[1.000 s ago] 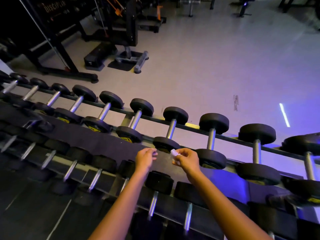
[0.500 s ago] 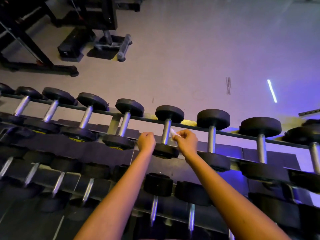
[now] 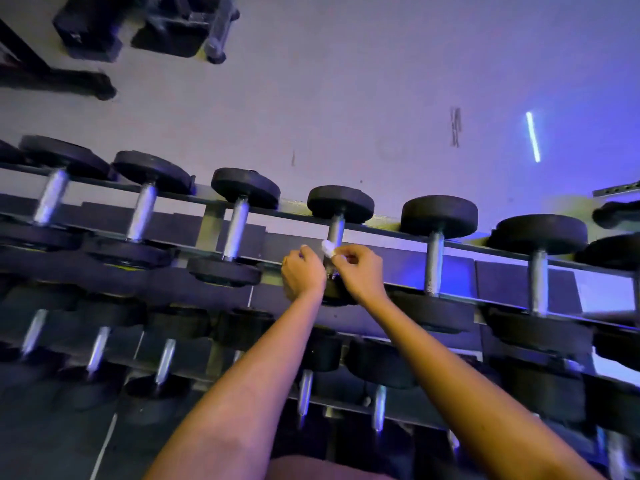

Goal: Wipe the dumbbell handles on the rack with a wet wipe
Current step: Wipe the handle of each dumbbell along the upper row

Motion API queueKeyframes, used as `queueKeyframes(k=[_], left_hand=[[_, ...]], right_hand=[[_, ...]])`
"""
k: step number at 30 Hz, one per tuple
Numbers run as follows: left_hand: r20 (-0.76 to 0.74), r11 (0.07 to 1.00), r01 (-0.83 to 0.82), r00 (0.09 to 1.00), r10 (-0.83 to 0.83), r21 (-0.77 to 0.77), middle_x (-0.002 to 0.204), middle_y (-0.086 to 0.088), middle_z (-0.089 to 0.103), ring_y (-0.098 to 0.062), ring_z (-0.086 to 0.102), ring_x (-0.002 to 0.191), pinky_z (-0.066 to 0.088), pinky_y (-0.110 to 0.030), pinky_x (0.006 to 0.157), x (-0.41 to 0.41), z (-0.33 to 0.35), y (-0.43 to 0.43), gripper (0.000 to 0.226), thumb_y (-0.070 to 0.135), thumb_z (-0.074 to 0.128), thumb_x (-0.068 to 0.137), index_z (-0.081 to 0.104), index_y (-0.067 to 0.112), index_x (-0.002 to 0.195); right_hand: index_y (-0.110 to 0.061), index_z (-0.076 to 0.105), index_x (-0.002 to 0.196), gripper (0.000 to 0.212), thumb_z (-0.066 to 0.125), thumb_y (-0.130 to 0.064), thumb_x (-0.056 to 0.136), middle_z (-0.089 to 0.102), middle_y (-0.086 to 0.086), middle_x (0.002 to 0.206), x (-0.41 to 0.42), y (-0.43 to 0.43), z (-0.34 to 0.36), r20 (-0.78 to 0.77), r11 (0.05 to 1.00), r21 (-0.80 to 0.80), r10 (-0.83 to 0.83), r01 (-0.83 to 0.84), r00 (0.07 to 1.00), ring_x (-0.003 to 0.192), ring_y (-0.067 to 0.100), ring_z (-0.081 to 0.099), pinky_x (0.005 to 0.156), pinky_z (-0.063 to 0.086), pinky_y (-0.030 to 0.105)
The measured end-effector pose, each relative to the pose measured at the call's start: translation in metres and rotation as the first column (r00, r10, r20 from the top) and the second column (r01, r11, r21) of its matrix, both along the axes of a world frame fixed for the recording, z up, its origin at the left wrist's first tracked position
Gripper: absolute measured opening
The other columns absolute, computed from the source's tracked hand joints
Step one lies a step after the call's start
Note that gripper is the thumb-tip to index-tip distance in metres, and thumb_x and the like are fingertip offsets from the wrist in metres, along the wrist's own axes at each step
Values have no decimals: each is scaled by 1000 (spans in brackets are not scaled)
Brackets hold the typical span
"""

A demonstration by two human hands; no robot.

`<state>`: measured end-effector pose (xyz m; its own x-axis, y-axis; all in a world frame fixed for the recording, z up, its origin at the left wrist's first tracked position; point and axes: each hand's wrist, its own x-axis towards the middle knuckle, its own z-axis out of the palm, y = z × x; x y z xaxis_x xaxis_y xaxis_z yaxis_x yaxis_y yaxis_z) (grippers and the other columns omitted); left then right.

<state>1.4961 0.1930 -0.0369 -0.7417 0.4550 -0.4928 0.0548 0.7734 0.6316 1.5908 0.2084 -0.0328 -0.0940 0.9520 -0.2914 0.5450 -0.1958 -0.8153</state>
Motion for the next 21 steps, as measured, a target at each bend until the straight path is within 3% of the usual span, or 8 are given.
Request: queueKeyframes(k=[4,7,11,14,18,21], left_hand=[[6,1000,-15,1000,15,6,125,-19,59,-39,53,112,42,-41,88,-1,0,0,43,33,35,99,64,6,117],[2,1000,-6,1000,6,17,124,-19,60,-39,53,112,42,-41,88,-1,-2,-1,43,33,36,99,64,6,116],[7,1000,1,1000,-1,-10,121,-18,61,-39,54,110,42,-43,89,0,-3,0,43,36,34,99,65,9,113],[16,1000,0,1000,0,-21,119,-18,62,-38,54,107,42,-44,89,1,-1,2,43,37,34,99,66,9,110],[7,1000,-1,1000,1,-26,116,-17,63,-38,55,105,43,-43,89,1,-1,2,42,37,35,99,67,11,108],[-1,999,0,1000,0,-36,113,-16,64,-37,56,103,44,-42,86,1,-3,3,42,38,35,98,68,12,107]], right_hand=[[-10,78,95,16,72,-11,80,75,11,92,3,-7,-11,67,996,-84,10,-4,998,82,18,69,68,41,13],[-8,77,93,17,74,-5,77,74,11,88,2,-1,-11,78,995,-96,-13,20,997,75,15,65,69,43,11],[-7,77,95,16,71,-8,80,74,12,88,-9,18,-9,50,994,-14,-107,108,993,77,18,65,80,54,32],[-8,77,95,15,72,-14,82,73,10,87,-17,44,-4,20,987,38,-156,156,987,76,17,63,77,54,32],[-8,77,94,15,72,-15,82,72,9,85,-18,65,-4,74,994,37,-103,100,992,76,19,63,71,49,25],[-10,75,74,6,71,-12,78,66,9,64,-14,52,-4,131,998,-22,-47,51,990,60,13,56,61,41,22]])
